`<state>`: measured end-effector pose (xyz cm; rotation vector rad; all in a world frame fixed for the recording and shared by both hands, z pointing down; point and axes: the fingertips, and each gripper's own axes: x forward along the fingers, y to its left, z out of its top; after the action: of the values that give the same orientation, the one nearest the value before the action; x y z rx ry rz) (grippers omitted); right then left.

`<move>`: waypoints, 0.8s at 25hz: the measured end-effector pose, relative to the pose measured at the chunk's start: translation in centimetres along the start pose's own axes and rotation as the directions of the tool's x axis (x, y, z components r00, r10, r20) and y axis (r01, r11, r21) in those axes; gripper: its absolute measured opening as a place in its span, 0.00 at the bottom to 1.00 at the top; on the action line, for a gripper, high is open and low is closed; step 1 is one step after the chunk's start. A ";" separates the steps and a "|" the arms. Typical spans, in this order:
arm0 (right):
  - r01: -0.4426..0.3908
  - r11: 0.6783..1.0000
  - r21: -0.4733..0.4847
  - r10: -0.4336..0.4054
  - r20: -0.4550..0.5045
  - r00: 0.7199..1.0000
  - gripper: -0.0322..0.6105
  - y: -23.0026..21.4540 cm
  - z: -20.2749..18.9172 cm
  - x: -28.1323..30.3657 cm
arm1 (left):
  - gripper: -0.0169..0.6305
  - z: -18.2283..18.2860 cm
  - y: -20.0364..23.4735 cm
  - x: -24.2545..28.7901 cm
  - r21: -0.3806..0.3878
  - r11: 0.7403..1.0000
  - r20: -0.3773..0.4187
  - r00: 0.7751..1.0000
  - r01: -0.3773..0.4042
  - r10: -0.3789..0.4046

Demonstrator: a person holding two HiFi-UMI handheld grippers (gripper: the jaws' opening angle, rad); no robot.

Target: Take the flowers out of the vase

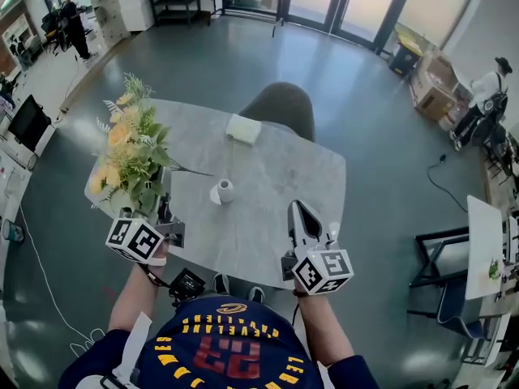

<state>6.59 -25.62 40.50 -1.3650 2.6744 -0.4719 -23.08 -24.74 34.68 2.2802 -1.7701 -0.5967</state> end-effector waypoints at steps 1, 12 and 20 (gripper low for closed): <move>0.000 1.000 -0.017 0.000 0.014 1.000 0.07 0.3 0.7 0.1 | 0.05 0.4 -0.1 -0.2 0.000 1.000 0.006 1.000 0.001 -0.001; -0.090 0.995 -0.050 0.094 0.092 0.991 0.06 2.9 2.9 0.8 | 0.05 1.4 -0.2 -1.2 -0.007 1.000 0.033 0.999 -0.015 0.015; -0.077 0.996 -0.051 0.081 0.073 0.994 0.06 2.4 2.3 1.4 | 0.05 1.4 0.4 -0.7 -0.009 1.000 0.032 0.999 -0.024 0.025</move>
<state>4.43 -25.90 37.57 -1.2567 2.6839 -0.3431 -24.16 -24.01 33.71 2.2526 -1.8039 -0.6388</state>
